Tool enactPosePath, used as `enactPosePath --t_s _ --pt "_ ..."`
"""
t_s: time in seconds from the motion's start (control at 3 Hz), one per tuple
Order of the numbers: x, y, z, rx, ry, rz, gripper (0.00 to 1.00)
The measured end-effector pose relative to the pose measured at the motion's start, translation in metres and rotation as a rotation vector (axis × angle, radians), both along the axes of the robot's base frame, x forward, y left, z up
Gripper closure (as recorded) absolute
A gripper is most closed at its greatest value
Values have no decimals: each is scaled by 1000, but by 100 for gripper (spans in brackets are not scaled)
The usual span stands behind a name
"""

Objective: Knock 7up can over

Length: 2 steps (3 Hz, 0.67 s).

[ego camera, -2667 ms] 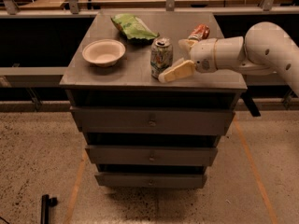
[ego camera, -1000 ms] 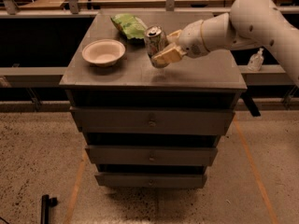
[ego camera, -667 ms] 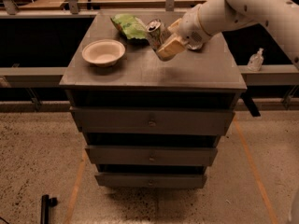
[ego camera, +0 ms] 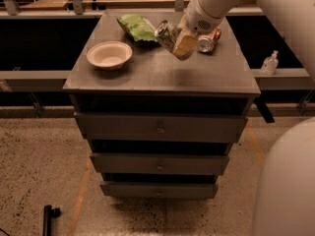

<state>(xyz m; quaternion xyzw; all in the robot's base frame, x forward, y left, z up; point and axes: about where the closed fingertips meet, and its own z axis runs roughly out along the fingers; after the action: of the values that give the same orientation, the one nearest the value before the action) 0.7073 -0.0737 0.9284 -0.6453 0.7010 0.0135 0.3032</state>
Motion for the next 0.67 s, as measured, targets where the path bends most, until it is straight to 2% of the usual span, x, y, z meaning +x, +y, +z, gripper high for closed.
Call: enactPosePath --t_s 0.33,0.67 --pt "0 -7 -6 -120 73 6 100" --pt "-6 -11 -21 -201 179 31 100"
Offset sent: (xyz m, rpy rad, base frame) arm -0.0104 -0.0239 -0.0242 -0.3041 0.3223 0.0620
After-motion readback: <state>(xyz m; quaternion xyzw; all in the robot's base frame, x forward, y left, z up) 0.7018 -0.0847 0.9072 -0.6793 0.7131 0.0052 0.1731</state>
